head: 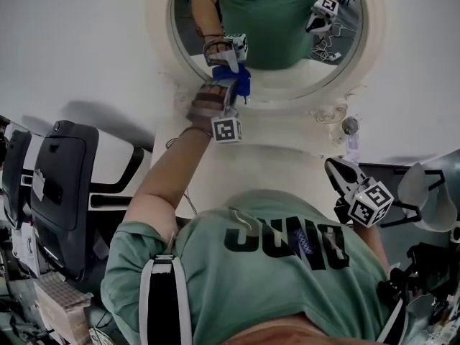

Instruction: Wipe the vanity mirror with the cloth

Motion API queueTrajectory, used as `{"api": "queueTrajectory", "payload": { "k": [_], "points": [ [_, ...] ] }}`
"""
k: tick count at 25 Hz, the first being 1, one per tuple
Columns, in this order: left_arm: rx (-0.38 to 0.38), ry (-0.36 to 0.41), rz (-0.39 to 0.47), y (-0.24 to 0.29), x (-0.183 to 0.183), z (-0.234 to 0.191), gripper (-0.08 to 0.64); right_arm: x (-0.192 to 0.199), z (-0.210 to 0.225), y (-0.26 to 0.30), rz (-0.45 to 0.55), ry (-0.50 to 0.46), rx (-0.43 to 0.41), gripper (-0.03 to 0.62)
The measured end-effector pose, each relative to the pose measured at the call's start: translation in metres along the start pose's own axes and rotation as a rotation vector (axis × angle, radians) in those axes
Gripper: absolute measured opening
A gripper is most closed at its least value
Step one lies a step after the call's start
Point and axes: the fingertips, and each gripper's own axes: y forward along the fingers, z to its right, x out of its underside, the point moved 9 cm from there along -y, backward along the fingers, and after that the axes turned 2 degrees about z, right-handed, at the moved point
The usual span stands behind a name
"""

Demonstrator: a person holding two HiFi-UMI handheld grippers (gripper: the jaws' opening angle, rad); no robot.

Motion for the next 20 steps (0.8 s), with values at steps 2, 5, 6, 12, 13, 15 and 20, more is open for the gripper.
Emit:
{"api": "queueTrajectory", "payload": {
  "k": [2, 5, 6, 12, 13, 15, 20],
  "points": [
    [0.063, 0.021, -0.019, 0.003, 0.003, 0.024, 0.084, 0.000, -0.001, 0.001, -0.007, 0.001, -0.001, 0.008],
    [0.118, 0.036, -0.014, 0.004, 0.002, 0.045, 0.084, -0.001, -0.001, 0.002, -0.006, 0.000, -0.001, 0.008],
    [0.126, 0.022, -0.007, 0.004, 0.001, 0.046, 0.081, -0.001, -0.002, 0.003, -0.006, -0.001, -0.003, 0.008],
    [0.230, -0.046, -0.037, 0.008, -0.001, 0.050, 0.083, -0.003, -0.002, 0.005, 0.012, -0.013, -0.013, 0.008],
    [0.254, -0.065, -0.038, 0.008, -0.001, 0.049, 0.083, -0.004, -0.003, 0.005, 0.018, -0.016, -0.013, 0.008],
    [0.281, -0.108, -0.035, 0.006, 0.000, 0.042, 0.084, -0.005, -0.003, 0.004, 0.031, -0.018, -0.011, 0.008],
    [0.081, -0.265, 0.041, -0.016, -0.015, -0.059, 0.088, -0.002, 0.004, -0.004, 0.041, -0.008, 0.004, 0.008]
  ]
}}
